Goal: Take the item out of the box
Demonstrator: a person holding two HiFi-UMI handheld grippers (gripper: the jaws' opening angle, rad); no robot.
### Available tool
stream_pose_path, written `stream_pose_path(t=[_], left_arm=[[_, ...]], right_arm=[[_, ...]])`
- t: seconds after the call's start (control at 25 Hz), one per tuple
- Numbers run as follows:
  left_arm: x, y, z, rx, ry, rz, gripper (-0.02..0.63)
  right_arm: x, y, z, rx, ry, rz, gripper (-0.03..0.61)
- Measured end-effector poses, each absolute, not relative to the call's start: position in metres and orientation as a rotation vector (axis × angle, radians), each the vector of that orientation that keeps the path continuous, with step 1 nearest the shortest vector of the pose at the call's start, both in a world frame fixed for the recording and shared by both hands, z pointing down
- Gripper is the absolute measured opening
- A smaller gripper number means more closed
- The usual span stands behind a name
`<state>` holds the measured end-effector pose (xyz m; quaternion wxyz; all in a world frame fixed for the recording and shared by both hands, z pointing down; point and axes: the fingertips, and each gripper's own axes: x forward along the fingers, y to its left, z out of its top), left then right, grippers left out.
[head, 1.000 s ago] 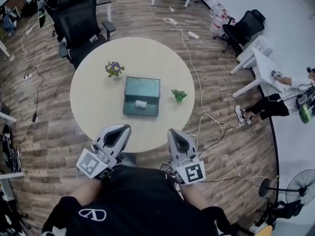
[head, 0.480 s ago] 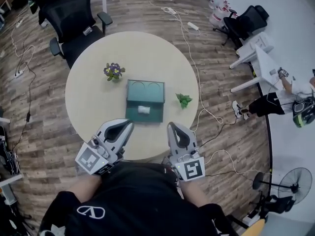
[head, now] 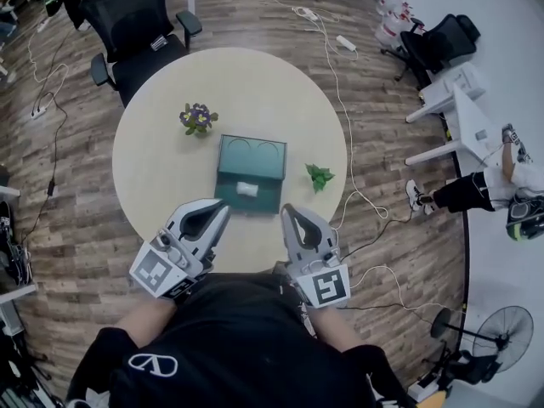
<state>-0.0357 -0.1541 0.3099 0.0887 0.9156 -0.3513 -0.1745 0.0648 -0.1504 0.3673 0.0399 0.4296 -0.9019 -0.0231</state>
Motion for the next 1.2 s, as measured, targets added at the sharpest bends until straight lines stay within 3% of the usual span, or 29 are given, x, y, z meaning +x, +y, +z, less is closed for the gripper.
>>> stream_pose_path(t=[0.8,0.84,0.88,0.92,1.2], left_arm=[[-0.024,-0.154,0.352,2.669,-1.095,-0.340,0.005],[-0.023,-0.155,0.351,2.668,-1.096,-0.353,0.005],[-0.023,-0.157,0.344,2.669,-1.102,-0.386,0.005],[-0.022,-0.160,0.336,2.669,-1.110,-0.425,0.005],[-0.026,-0.156,0.350,2.651,-1.127,-0.367,0.005]], right_arm=[[0.070,-0.174,0.381,1.190,-2.812,-0.016,0.015],[0.068,-0.176,0.382,1.187,-2.816,-0.029,0.205],[0.065,-0.179,0.381,1.191,-2.819,-0.056,0.465],[0.064,-0.180,0.378,1.193,-2.815,-0.094,0.538],[0.056,-0.182,0.383,1.090,-2.729,-0.255,0.552]])
